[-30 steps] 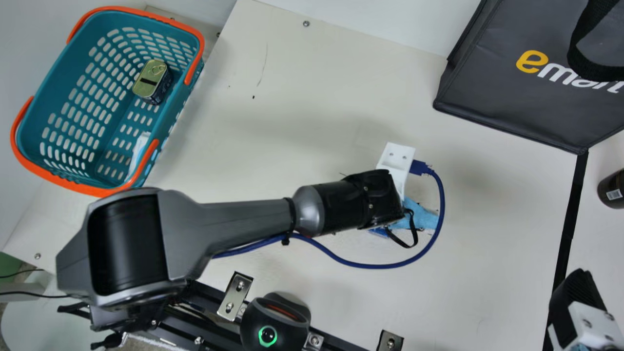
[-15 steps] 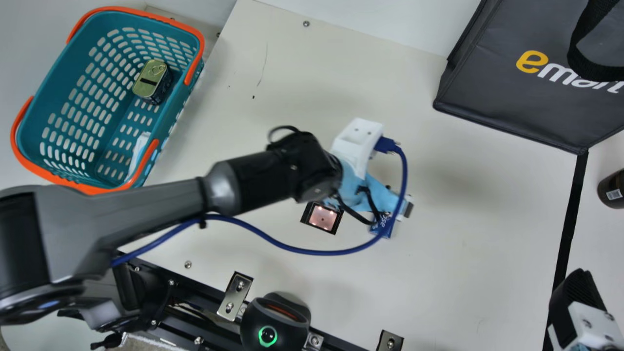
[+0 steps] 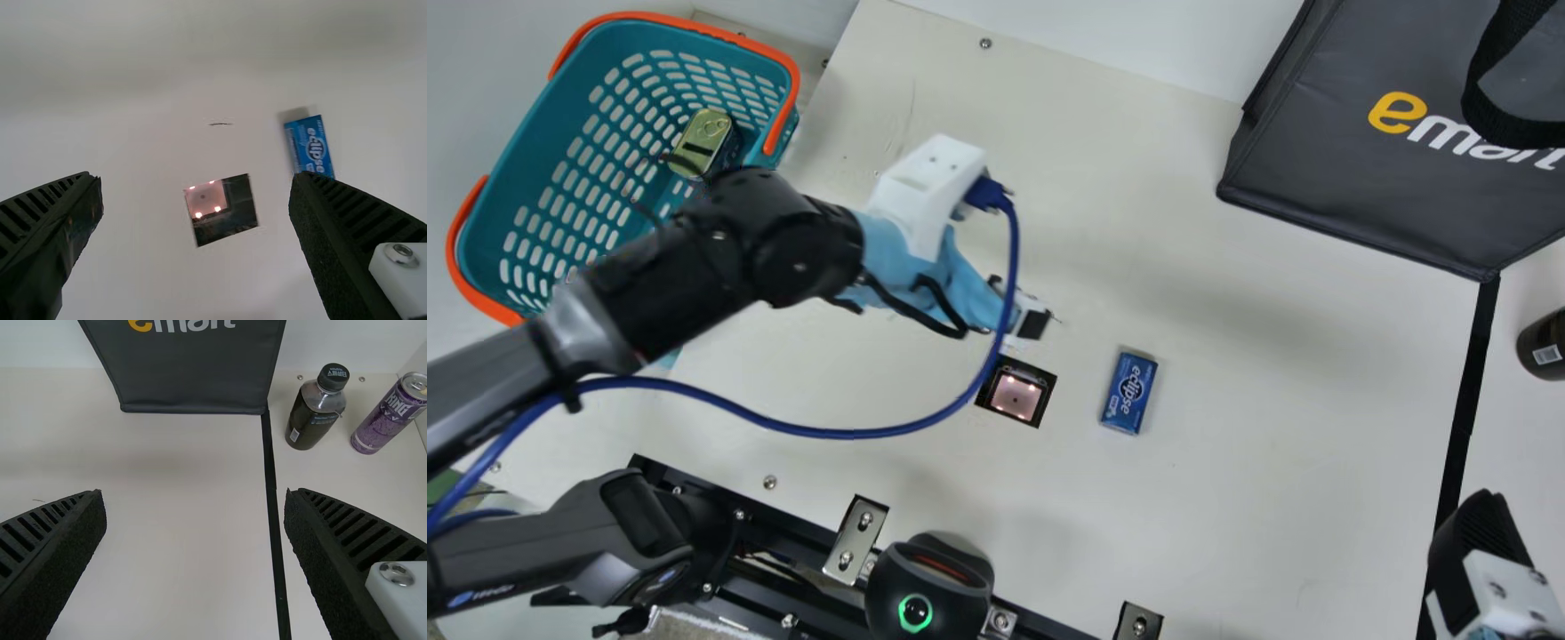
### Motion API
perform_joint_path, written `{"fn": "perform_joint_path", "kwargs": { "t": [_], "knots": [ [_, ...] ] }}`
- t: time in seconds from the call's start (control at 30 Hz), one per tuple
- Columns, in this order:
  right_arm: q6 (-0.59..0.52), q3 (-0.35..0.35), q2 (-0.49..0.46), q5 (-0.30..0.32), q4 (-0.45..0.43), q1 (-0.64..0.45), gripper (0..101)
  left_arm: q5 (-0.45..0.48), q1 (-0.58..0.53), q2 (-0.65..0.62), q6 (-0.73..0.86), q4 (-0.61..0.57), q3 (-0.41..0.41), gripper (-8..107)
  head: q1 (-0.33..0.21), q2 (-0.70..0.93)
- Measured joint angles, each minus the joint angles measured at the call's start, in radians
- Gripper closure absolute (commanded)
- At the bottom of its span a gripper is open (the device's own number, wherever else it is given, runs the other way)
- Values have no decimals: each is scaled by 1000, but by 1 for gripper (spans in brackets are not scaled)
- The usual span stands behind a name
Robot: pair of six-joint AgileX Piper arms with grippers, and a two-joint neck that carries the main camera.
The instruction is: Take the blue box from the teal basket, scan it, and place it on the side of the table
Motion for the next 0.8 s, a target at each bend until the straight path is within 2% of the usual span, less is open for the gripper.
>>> {"fn": "perform_joint_path", "kwargs": {
  "t": [0.3,0.8],
  "knots": [
    [0,0,0,1,0,0,6,83,165,-142,78,60,9,9,0,0],
    [0,0,0,1,0,0,6,225,362,-343,137,167,-31,9,0,0]
  ]
}}
